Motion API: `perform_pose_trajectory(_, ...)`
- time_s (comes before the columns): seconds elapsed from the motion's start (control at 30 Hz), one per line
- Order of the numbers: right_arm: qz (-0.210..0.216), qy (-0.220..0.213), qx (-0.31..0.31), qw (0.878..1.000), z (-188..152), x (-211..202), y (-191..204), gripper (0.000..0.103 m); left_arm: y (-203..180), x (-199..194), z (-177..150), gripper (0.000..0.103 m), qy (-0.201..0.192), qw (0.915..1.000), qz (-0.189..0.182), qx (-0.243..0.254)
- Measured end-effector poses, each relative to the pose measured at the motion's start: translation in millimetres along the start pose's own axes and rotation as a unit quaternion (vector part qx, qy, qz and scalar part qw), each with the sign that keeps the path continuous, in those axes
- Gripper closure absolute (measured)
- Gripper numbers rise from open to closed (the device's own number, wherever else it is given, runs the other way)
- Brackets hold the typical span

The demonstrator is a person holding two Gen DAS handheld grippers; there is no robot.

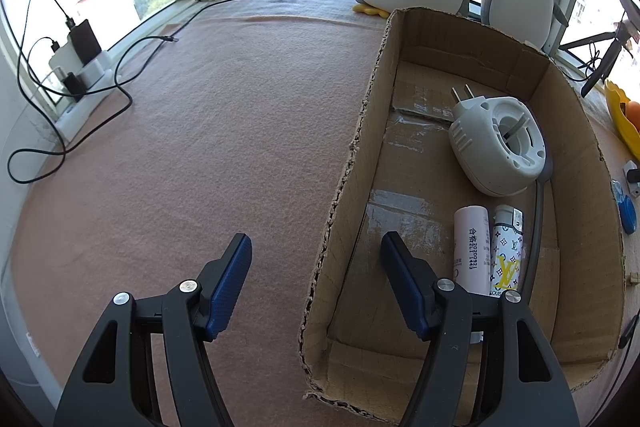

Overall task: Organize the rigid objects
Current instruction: 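Close the right gripper on the white USB charger and lift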

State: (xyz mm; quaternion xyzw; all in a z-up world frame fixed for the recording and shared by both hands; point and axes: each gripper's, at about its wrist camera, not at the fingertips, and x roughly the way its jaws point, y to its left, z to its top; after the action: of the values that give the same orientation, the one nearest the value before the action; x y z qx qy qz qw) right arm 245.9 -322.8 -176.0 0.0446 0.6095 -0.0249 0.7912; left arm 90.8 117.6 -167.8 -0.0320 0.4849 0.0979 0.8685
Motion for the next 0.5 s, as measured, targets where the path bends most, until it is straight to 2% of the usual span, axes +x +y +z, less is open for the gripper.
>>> perform_pose_trajectory(0.03,0.001,0.000,0.001,1.000,-1,1,0,0.071,0,0,0,0.035,0.000,1.0000,0.000,0.000)
perform_pose_trajectory(0.27,0.004,-0.010,0.004,1.000,-6,-3,0,0.071,0,0,0,0.035,0.000,1.0000,0.000,0.000)
perform_pose_trajectory(0.5,0.026,-0.041,-0.003,0.999,-25,-40,8,0.071,0,0,0,0.035,0.000,1.0000,0.000,0.000)
